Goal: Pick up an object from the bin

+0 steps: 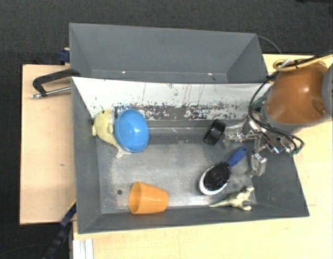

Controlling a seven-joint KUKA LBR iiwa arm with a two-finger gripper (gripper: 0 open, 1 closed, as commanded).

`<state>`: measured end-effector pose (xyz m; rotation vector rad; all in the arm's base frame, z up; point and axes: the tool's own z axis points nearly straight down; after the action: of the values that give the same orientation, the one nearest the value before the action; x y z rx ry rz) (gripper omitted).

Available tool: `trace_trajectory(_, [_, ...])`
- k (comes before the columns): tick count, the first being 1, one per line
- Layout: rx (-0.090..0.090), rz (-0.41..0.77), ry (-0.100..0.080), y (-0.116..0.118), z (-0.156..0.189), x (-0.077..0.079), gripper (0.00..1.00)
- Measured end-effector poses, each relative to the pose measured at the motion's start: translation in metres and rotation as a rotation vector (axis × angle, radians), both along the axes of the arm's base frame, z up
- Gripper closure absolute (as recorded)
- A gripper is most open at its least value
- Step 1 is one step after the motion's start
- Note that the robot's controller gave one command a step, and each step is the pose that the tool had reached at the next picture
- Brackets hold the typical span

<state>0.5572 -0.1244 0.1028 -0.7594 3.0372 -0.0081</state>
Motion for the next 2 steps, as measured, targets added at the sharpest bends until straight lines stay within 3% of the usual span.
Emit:
trace_trajectory(1, [-0.001,0.620,0.010,0.019,0.004,-0.017,0.00])
trace_trajectory(2, [-0.003,0.909,0.002,0.021,-0.030,-0.015,0.00])
